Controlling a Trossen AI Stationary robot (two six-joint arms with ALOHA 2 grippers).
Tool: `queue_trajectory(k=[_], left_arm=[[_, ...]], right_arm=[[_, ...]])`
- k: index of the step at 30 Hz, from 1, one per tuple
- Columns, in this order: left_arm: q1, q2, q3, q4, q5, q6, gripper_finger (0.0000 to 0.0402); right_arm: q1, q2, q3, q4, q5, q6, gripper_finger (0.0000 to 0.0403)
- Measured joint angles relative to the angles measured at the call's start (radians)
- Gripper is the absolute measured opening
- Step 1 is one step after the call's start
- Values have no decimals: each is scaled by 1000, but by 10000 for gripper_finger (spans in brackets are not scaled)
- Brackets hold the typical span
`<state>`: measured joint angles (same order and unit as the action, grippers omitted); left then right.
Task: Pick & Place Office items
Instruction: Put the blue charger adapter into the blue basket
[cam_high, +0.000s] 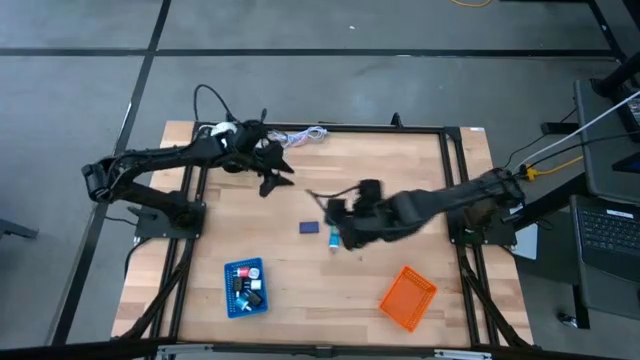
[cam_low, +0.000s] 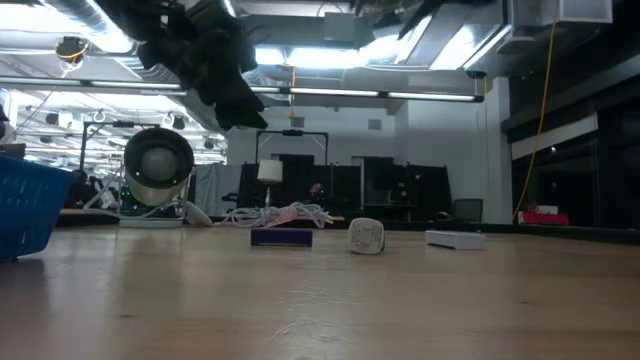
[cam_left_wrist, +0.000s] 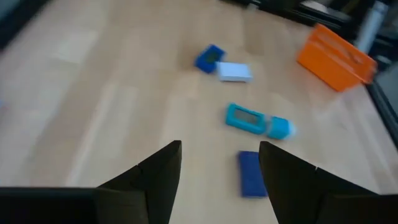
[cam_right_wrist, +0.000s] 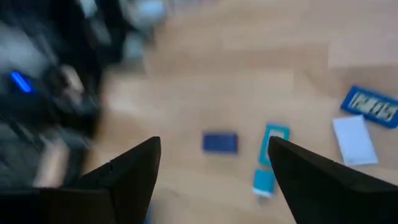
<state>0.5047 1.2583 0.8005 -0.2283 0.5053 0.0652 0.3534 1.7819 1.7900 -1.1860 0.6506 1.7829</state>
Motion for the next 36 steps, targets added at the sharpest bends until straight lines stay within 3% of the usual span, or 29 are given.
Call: queue_trajectory(k=[3,6,9,11,14,18,21,29,36], left_arm=[[-81,0,0,15,-13,18,211],[-163,1,0,27,-89,98,221],[-247,7,0,11,-251,238,232],[-284,33,16,14,-343,235,238],[-286,117,78,-22,-397,10,241],[-312,262,174,-25,-391,-341,237],[-377,377,270,-62,-448,-489,235],[-519,610,569,-439,-610,-646,234],[-509,640,621,-421,-619,-743,237]], right_arm=[[63,-63,1,-87,195,157,302],[96,-108,1,-172,333,200,302],[99,-147,1,-264,352,168,302],[95,-167,1,-299,332,131,302],[93,-193,1,-305,341,65,302],[96,-206,1,-305,360,29,302],[115,-211,1,-306,366,12,302],[199,-276,0,-325,481,-17,302],[233,-414,0,-385,594,-92,302]])
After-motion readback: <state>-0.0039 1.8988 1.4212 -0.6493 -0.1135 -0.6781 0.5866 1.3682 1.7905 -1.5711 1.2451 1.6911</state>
